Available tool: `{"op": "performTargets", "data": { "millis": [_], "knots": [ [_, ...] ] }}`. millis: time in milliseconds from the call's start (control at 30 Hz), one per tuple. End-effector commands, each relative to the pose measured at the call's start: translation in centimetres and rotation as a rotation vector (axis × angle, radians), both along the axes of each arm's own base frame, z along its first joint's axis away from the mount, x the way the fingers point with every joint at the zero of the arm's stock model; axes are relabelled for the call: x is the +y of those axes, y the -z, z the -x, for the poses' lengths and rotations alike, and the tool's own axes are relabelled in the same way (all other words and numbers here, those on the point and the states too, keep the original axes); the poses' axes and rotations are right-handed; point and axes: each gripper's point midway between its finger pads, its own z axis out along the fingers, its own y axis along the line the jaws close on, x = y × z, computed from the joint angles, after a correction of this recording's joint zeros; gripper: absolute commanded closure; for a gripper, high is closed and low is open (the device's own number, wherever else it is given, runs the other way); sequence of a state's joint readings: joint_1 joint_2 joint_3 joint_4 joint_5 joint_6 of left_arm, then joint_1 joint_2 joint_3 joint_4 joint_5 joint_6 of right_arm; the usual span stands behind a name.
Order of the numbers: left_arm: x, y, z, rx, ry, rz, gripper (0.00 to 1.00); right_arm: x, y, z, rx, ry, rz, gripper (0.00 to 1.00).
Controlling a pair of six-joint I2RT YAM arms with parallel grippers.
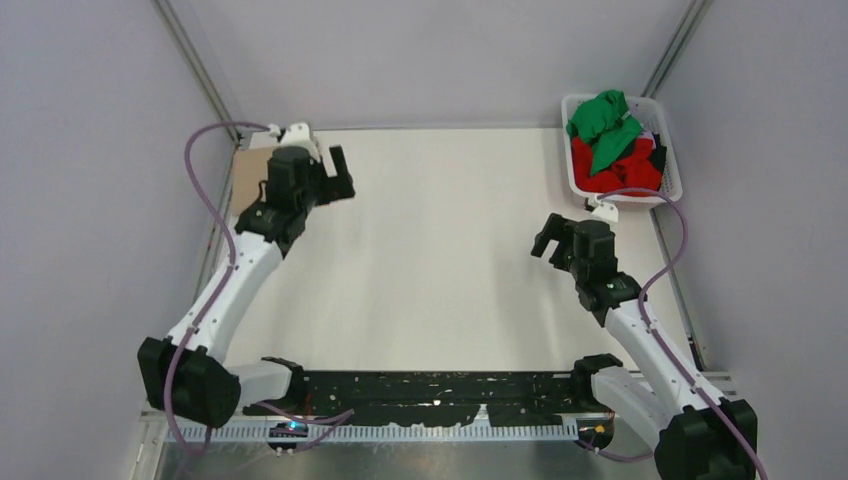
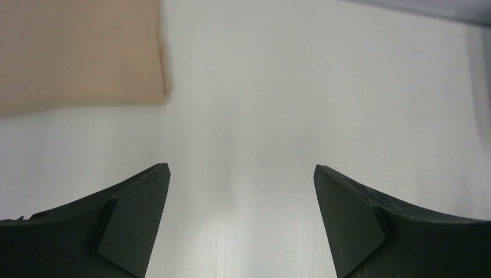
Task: Fold and stack the t-shirts
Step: Reset both arms
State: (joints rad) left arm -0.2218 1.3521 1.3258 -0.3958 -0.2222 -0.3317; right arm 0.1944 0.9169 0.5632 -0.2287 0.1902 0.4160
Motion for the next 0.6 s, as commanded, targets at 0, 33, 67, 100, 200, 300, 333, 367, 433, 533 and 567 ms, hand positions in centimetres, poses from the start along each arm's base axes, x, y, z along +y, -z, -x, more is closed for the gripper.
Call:
{"op": "performTargets", "data": {
  "millis": [0,33,67,100,200,300,333,367,433,533,567],
  "knots": [
    [-2.8,8.0,5.2,0.076,0.052,0.140,0.00,-1.4,-2.2,-0.1,-0.123,0.057,0.031,0.05],
    [-3.1,9.7,6.6,0.099,0.062,0.149,0.00,-1.6,-1.7,0.2,-0.117,0.064,0.035,0.04],
    [-3.2,11.4,8.0,0.127,0.066,0.146,0.00,-1.8,-2.0,0.3,-0.133,0.073,0.029,0.04],
    [-3.2,12.7,9.1,0.143,0.062,0.141,0.00,-1.8,-1.5,0.6,-0.131,0.077,0.027,0.05],
    [-3.1,14.9,11.4,0.159,0.075,0.126,0.00,-1.8,-1.3,0.9,-0.176,0.085,0.003,0.05],
    [-2.5,13.9,11.5,0.107,0.057,0.127,0.00,-2.6,-1.4,1.2,-0.195,0.123,0.014,0.04],
    [-2.4,13.6,11.6,0.103,0.053,0.125,0.00,-2.7,-1.4,1.3,-0.200,0.129,0.017,0.04],
    [-2.3,13.4,11.7,0.103,0.052,0.124,0.00,-2.9,-1.5,1.3,-0.206,0.138,0.021,0.05],
    [-2.2,13.4,11.8,0.105,0.050,0.120,0.00,-2.9,-1.3,1.4,-0.221,0.136,0.022,0.05],
    [-1.7,13.3,12.1,0.093,0.033,0.114,0.00,-3.2,-1.4,1.5,-0.239,0.143,0.032,0.05],
    [-1.5,13.2,12.1,0.088,0.025,0.111,0.00,-3.4,-1.7,1.5,-0.250,0.151,0.035,0.05]
  ]
}}
